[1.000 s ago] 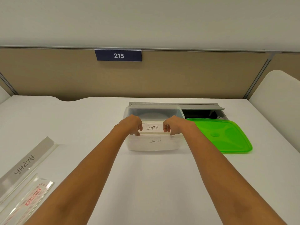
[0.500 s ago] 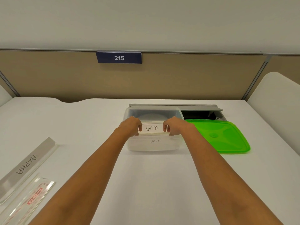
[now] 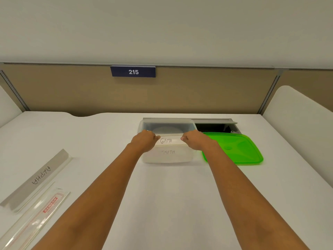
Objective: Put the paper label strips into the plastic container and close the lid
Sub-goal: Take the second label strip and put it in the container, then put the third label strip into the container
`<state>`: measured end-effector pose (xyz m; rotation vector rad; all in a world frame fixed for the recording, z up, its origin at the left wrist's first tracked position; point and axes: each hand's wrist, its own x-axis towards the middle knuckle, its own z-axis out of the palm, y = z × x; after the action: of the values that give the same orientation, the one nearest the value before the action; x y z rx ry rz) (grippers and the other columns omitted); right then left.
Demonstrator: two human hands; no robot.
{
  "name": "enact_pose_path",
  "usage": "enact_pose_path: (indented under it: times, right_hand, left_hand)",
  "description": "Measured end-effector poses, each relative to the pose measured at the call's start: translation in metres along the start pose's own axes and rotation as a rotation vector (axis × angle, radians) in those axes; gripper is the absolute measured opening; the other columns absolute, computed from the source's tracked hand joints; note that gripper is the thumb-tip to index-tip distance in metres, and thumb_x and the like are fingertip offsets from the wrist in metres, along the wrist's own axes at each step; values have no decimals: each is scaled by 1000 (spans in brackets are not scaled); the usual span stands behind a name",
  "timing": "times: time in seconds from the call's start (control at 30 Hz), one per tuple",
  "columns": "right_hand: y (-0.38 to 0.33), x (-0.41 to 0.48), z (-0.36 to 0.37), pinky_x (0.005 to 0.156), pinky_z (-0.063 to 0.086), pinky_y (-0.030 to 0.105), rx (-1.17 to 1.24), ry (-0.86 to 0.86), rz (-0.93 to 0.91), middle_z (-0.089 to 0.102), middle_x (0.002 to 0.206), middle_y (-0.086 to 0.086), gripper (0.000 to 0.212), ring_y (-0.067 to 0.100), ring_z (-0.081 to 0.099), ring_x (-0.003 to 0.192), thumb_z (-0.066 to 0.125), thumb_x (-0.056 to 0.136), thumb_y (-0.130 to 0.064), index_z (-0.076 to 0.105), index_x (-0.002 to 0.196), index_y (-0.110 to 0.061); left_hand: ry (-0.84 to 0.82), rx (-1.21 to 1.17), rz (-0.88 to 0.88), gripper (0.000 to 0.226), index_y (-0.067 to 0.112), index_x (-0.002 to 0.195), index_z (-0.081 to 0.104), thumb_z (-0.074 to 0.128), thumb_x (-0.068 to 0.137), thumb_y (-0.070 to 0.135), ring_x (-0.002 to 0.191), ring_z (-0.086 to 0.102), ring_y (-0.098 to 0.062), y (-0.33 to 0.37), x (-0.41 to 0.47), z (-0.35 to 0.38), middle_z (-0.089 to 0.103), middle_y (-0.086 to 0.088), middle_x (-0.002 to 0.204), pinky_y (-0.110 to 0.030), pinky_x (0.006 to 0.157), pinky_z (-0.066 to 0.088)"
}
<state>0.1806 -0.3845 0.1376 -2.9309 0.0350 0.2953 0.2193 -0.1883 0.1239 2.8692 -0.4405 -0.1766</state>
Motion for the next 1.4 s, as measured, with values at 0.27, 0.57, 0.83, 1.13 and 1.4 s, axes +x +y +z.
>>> enact_pose_path:
  times: [0.27,0.57,0.83,1.13,1.4]
  right_hand:
    - [4,-53,13,109,34,38,-40,184,-48,44,147,10,47,28,41,135,35,102,-34,44,139,-7]
    - [36,-115,42,112,30,37,57,319,33,37,151,10,52,26,33,140,41,100,-33,32,147,-10]
    - [81,-171,82,109,34,37,83,344,253,35,150,10,55,27,33,138,40,100,-33,27,148,-8]
    - [107,-203,114,103,41,38,228,311,419,45,143,12,56,29,44,131,46,98,-33,32,145,-7]
    - [107,-202,124,98,48,37,365,362,387,60,129,16,40,31,59,115,34,101,-11,44,139,-7]
  left_hand:
    - [24,95,67,57,15,135,50,17,101,47,133,44,-23,10,-42,17,52,-6,141,-40,114,23]
    - [65,-54,106,59,17,152,13,19,101,45,150,4,-21,53,-90,50,7,-3,162,-41,121,3]
    - [-18,-372,124,56,14,148,30,29,101,43,146,23,-21,110,-129,99,27,-6,157,-35,118,17]
    - [-87,-711,87,47,12,139,46,34,101,38,137,40,-20,168,-165,144,46,-5,147,-30,113,28]
    - [-140,-842,63,47,11,137,49,34,101,38,133,46,-23,195,-170,154,50,-8,143,-30,108,34]
